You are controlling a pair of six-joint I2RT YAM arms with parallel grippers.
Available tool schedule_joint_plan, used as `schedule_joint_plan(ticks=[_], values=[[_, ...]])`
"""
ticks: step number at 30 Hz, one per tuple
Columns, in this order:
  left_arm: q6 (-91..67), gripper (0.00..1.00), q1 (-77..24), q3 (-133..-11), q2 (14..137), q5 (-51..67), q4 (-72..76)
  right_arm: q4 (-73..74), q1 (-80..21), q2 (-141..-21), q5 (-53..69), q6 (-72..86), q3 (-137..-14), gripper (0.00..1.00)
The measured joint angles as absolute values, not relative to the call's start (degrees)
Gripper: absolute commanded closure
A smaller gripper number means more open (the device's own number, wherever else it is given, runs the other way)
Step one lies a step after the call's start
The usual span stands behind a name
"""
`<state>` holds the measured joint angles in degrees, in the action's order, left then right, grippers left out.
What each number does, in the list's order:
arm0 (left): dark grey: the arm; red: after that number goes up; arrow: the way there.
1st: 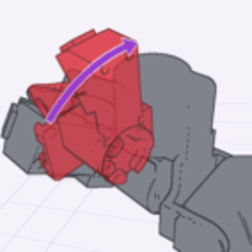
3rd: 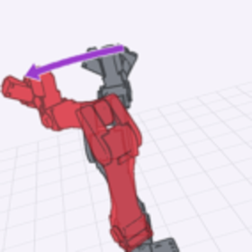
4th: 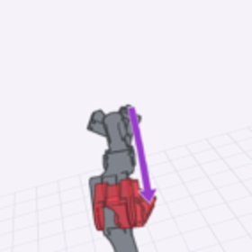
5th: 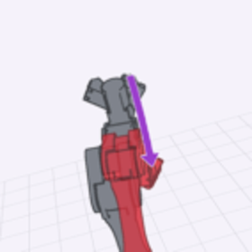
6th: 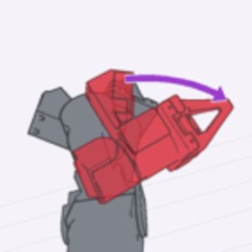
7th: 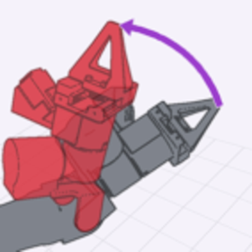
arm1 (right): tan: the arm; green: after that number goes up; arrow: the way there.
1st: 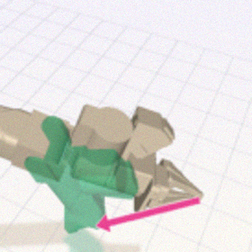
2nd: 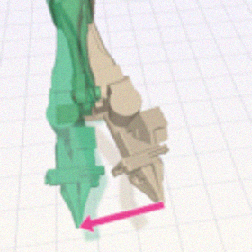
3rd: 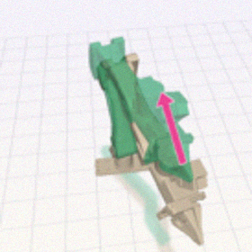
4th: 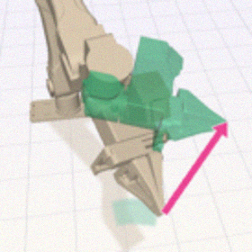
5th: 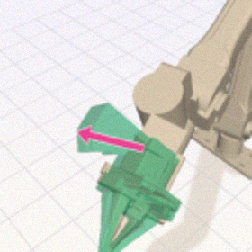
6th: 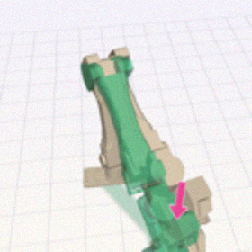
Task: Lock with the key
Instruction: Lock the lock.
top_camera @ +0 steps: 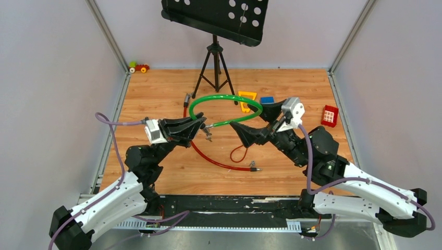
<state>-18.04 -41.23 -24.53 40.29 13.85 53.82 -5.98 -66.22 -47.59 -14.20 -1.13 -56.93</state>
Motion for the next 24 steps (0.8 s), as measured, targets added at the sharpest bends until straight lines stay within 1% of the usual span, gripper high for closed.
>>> schedule_joint_plan(ticks=[10,14,16,17,20,22,24], values=[[-19.64,1.00,-41.23,-24.38,40.23,9.32,57.89,-5.91,-66.26,-39.57,-10.68,-7.53,-53.39,0.19],[-20.45,1.00,-41.23,-24.71,39.92,8.38,58.74,-5.91,-66.26,-36.88,-7.20,-9.63,-50.15,0.19],[-20.86,1.00,-41.23,-25.74,39.72,8.38,58.46,-6.33,-66.26,-36.14,-3.38,-10.68,-48.27,0.20],[-20.99,1.00,-41.23,-26.39,39.59,8.40,58.06,-6.79,-66.26,-36.05,-1.87,-10.85,-47.51,0.21],[-21.61,1.00,-41.23,-29.69,38.76,8.43,56.53,-8.64,-66.26,-36.14,2.57,-11.29,-44.69,0.33],[-22.00,1.00,-41.23,-31.83,38.00,8.45,55.70,-10.94,-66.26,-36.67,4.25,-11.53,-42.94,0.35],[-22.65,1.00,-41.23,-33.32,37.34,8.43,55.48,-13.43,-66.26,-37.39,5.23,-11.70,-41.50,0.34]])
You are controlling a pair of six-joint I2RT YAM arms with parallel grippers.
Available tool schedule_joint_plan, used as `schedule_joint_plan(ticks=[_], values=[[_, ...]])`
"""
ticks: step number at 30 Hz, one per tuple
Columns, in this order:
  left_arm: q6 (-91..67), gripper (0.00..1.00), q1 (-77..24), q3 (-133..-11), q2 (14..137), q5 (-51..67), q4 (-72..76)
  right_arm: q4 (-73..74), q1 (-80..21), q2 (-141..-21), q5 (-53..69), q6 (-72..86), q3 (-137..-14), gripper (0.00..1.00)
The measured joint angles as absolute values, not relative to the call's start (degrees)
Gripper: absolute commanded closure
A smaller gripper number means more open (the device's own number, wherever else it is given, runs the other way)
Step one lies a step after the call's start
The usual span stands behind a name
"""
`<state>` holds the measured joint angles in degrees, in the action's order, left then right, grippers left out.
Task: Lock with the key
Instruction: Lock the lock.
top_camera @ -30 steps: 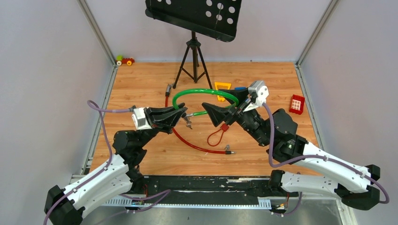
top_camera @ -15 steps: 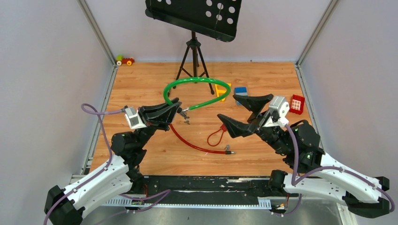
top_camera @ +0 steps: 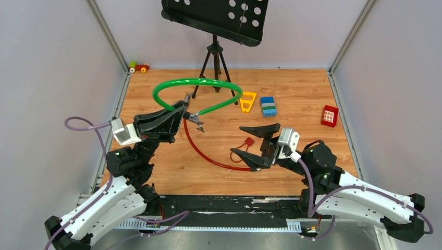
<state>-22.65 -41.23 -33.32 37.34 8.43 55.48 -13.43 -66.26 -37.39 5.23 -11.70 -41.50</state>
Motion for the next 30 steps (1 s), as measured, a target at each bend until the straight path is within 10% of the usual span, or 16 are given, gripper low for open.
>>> schedule_joint_plan(ticks=[30], values=[[-29.78,1.00,-41.23,-36.16,39.51,5.74,60.25,-55.40,-76.16,-64.86,4.12,-47.27,-44.36,0.54]])
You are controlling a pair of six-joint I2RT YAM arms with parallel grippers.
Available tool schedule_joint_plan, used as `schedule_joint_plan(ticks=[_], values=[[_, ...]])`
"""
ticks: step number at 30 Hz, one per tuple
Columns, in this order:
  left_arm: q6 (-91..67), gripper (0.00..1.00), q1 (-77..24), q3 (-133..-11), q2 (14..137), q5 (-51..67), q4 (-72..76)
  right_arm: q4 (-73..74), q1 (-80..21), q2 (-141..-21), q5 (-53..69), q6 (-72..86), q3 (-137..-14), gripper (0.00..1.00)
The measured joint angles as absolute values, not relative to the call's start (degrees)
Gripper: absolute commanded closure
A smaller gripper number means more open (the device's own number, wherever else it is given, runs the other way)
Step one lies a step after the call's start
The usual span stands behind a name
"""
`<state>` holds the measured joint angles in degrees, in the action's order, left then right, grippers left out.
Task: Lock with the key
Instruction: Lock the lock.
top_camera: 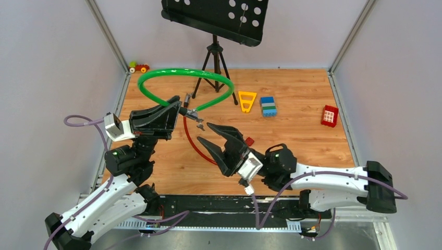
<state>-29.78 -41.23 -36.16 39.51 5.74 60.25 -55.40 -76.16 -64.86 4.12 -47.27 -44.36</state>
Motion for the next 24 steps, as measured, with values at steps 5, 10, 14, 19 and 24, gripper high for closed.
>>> schedule_joint_plan(ticks=[5,10,14,19,24], values=[[-30.20,1.00,-41.23,-36.16,39.48,5.45,60.77,-63.16,-79.96,-71.66,-3.29,-53.28,-44.71,0.45],[-30.85,1.00,-41.23,-36.18,39.42,5.45,60.82,-68.62,-80.93,-77.21,-9.19,-58.96,-45.63,0.38],[-31.29,1.00,-41.23,-36.16,38.98,5.39,60.82,-71.11,-81.08,-79.09,-11.77,-63.61,-46.83,0.43],[-31.81,1.00,-41.23,-36.16,38.68,5.23,61.23,-73.80,-81.32,-80.84,-13.85,-68.55,-48.05,0.53],[-32.12,1.00,-41.23,-36.16,38.63,5.21,62.02,-74.39,-81.32,-81.87,-14.76,-71.70,-48.10,0.57]])
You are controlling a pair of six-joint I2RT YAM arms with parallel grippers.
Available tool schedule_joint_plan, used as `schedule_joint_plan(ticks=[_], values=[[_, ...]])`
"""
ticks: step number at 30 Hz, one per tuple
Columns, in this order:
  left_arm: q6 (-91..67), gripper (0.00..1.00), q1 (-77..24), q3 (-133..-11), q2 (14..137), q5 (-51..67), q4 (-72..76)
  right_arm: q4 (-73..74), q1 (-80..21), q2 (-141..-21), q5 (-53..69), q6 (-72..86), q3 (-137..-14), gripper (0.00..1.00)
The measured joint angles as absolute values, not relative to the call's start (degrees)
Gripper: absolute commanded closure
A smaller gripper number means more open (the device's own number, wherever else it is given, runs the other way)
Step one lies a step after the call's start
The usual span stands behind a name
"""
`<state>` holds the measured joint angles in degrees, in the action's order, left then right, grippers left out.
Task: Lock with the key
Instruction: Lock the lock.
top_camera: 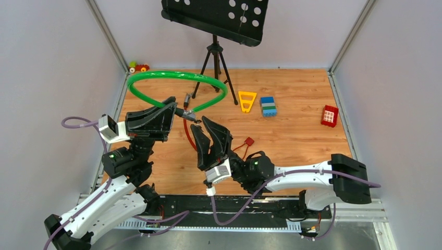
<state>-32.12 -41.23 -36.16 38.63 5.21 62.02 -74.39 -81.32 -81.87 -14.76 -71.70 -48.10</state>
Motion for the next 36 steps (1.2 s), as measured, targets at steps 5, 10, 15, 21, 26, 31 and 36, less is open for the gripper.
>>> schedule_joint_plan(ticks=[5,10,15,21,26,31,36], values=[[-32.34,1.00,-41.23,-36.16,38.63,5.23,62.19,-74.22,-81.32,-82.83,-15.33,-73.80,-48.62,0.61],[-32.62,1.00,-41.23,-36.16,38.63,5.23,62.28,-74.00,-81.32,-83.24,-15.51,-75.24,-49.23,0.68],[-32.75,1.00,-41.23,-36.16,38.52,5.23,62.43,-74.06,-81.32,-83.24,-15.51,-76.01,-49.39,0.78],[-32.97,1.00,-41.23,-36.16,38.52,5.26,62.74,-74.02,-81.32,-83.24,-15.53,-76.97,-49.56,0.85],[-33.12,1.00,-41.23,-36.16,38.52,5.30,62.72,-74.11,-81.32,-83.24,-15.99,-76.66,-49.56,0.87],[-33.23,1.00,-41.23,-36.16,38.52,5.52,62.70,-72.03,-81.62,-81.87,-16.16,-72.10,-49.56,0.91],[-34.48,1.00,-41.28,-36.16,38.48,6.17,63.46,-57.28,-81.60,-73.60,-12.88,-64.71,-49.91,0.92]])
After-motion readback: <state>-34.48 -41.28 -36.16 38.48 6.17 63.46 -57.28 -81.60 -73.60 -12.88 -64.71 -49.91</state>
